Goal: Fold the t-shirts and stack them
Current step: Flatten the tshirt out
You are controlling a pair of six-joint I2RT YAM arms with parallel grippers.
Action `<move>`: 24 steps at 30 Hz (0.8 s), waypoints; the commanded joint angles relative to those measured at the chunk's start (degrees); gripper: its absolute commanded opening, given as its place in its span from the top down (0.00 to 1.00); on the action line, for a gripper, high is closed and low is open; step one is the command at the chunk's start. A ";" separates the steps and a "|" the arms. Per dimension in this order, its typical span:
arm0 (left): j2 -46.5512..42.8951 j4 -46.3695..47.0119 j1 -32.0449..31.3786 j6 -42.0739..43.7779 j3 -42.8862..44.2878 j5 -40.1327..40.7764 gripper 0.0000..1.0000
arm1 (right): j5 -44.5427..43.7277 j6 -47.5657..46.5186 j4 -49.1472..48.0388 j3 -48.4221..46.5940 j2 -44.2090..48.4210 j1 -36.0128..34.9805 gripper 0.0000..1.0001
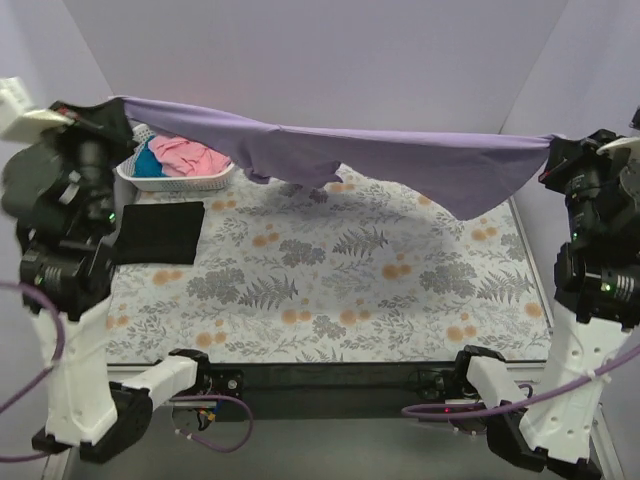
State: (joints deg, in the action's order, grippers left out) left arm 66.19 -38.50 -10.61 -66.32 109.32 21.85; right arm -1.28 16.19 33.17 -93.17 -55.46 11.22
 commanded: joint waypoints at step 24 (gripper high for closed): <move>24.31 21.01 -0.64 10.89 -23.27 -2.76 1.00 | 5.06 -7.75 -24.10 29.34 -12.11 -2.87 0.99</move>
State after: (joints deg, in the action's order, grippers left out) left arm 85.27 -19.14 -12.62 -50.83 88.27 22.87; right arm 5.91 8.25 19.05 -69.28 -64.01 8.23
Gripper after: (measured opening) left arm 0.025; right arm 0.023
